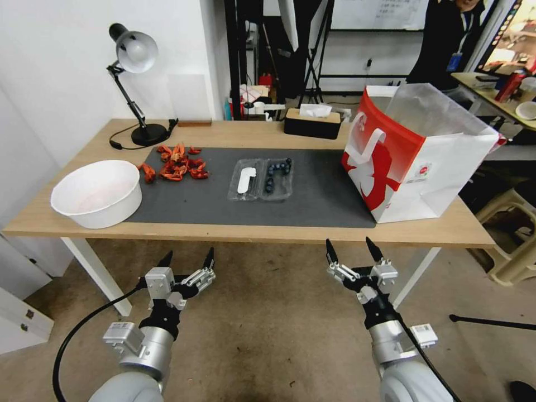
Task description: Close the takeout container lid, then place the container into the takeout bag.
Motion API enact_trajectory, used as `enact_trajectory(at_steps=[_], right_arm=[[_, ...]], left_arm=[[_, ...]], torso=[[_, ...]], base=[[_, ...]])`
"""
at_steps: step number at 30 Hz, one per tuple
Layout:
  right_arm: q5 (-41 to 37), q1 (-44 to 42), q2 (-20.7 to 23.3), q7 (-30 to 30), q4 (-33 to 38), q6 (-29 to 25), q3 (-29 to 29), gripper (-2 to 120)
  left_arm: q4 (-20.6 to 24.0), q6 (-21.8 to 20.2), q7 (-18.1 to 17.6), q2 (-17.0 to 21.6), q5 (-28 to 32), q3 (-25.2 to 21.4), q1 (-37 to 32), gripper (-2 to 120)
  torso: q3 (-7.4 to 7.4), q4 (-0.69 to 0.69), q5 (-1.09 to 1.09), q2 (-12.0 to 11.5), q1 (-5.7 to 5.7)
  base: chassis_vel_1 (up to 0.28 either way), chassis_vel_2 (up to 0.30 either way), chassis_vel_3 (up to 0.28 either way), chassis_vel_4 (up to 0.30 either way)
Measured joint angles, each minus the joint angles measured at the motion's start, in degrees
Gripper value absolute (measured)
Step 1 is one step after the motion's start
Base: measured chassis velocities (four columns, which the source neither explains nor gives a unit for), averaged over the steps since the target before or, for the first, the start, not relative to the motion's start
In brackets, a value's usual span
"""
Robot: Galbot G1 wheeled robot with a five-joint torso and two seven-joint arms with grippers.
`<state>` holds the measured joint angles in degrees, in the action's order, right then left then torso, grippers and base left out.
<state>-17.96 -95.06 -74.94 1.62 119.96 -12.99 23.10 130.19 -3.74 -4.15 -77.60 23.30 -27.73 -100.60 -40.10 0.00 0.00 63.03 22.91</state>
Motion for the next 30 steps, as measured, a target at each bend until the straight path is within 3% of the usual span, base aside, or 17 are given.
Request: enact_trajectory(at_steps=[4,7,8,10,12,14,16,17,20,25,26,30], right_arm=[[0.0,-0.1,-0.5,-0.1,-0.1,0.1,0.0,100],[0.1,-0.6,-1.0,-0.3,-0.1,0.4,-0.7,100],[0.1,-0.6,-1.0,-0.3,-0.1,0.4,-0.7,100],[0.1,1.2,-0.2,-0.2,-0.7,1.2,-3.1,100],[0.1,1.7,0.0,-0.1,-0.9,1.3,-3.6,100],[0.2,2.3,0.3,-0.1,-1.3,1.5,-4.5,100],[0.6,1.7,-0.1,-0.1,-1.4,1.5,-5.0,100],[0.6,1.7,-0.1,-0.1,-1.4,1.5,-5.0,100],[1.3,0.3,-1.1,-0.2,-0.8,1.5,-5.0,100],[1.8,-0.2,-1.9,-0.3,-0.7,1.4,-5.0,100],[2.3,-0.3,-2.4,-0.3,-0.9,1.3,-5.2,100],[2.9,-0.4,-3.2,-0.3,-1.2,1.3,-5.4,100]], left_arm=[[-0.5,-0.2,0.0,0.3,1.3,0.2,0.8,100],[0.0,-2.1,-0.1,1.4,9.7,1.2,3.6,100],[0.0,-2.1,-0.1,1.4,9.7,1.2,3.6,100],[1.1,-3.4,-2.5,1.7,19.1,1.7,6.3,100],[1.2,-3.5,-3.2,1.7,21.1,1.7,6.8,100],[1.2,-3.9,-6.0,2.3,27.7,2.2,9.6,100],[0.1,-6.2,-10.3,3.5,38.9,3.2,15.9,100],[0.1,-6.2,-10.3,3.5,38.9,3.2,15.9,100],[-3.9,-8.4,-15.4,5.1,54.6,5.5,25.4,100],[-7.9,-8.6,-17.3,5.4,60.3,7.8,31.0,100],[-10.2,-8.2,-18.7,5.2,62.3,9.7,34.9,100],[-13.0,-7.8,-20.6,4.3,63.3,12.4,40.3,100]], torso=[[0.00,0.00,0.00,0.0,0.00],[0.00,-0.02,-0.01,0.0,0.00],[0.00,-0.02,-0.01,0.0,0.00],[0.00,-0.03,-0.01,0.0,0.00],[-0.01,0.01,0.00,0.0,0.00],[-0.01,0.07,0.03,0.0,0.01],[-0.01,-0.03,-0.01,0.0,0.00],[-0.01,-0.03,-0.01,0.0,0.00],[-0.01,0.00,0.00,0.0,0.01],[-0.01,0.01,-0.01,0.0,0.01],[-0.01,0.00,0.01,0.0,0.02],[-0.01,-0.01,0.01,0.0,0.01]], base=[[0.000,0.000,0.000,0.000],[0.000,0.000,0.000,0.000],[0.000,0.000,0.000,0.000],[0.000,0.000,0.000,0.000],[0.000,0.000,0.000,0.000],[0.000,0.000,0.000,0.000],[0.000,0.000,0.000,0.000],[0.000,0.000,0.000,0.000],[0.000,0.000,0.000,0.000],[0.000,0.000,0.000,0.000],[0.000,0.000,0.000,0.000],[0.000,0.000,0.000,0.000]])
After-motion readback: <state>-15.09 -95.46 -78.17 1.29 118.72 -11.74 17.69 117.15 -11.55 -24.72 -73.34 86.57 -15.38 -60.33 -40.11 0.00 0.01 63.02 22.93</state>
